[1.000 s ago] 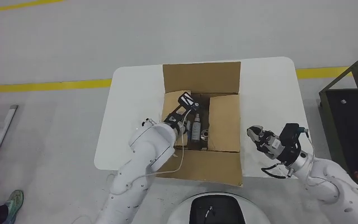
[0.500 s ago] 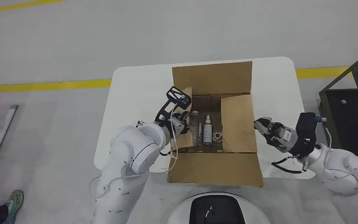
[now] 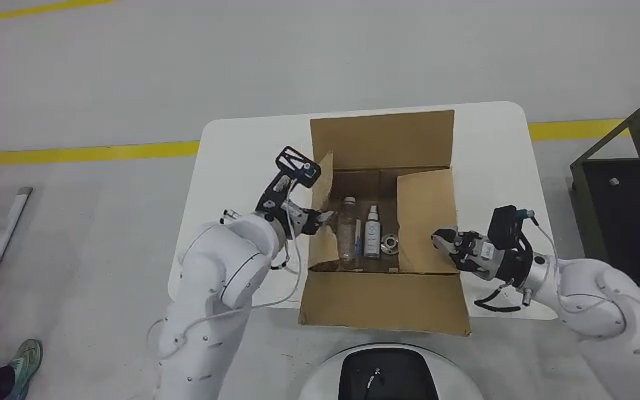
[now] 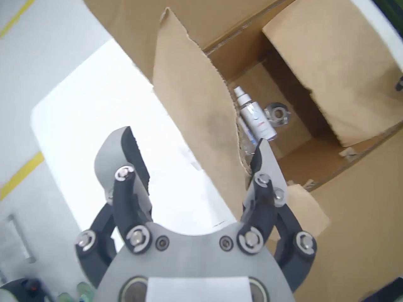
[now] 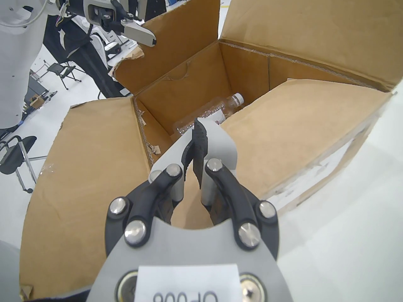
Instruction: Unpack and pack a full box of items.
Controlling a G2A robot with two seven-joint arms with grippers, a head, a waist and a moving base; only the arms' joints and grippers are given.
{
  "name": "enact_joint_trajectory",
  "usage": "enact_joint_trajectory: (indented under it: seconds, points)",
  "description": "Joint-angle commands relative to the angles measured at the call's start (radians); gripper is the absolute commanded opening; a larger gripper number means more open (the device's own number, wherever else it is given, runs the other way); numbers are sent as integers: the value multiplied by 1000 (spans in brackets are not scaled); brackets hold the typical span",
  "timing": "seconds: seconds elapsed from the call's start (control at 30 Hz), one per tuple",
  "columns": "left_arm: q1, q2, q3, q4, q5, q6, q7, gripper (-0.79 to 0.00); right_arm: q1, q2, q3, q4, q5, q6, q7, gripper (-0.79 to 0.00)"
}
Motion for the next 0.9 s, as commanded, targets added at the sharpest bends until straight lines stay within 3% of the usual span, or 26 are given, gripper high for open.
enact_joint_trajectory:
  seconds: [0.0,0.33,0.87]
  points:
    - [6,3,-14,1,17,5,7,0,0,1,2,1,-1,0,0,-785]
    - [0,22,-72,66,191,-38,17,0,-1,3,4,3,-5,4,4,-785]
    - [20,25,-60,173,231,-25,53,0,0,4,-2,5,-13,5,-7,-785]
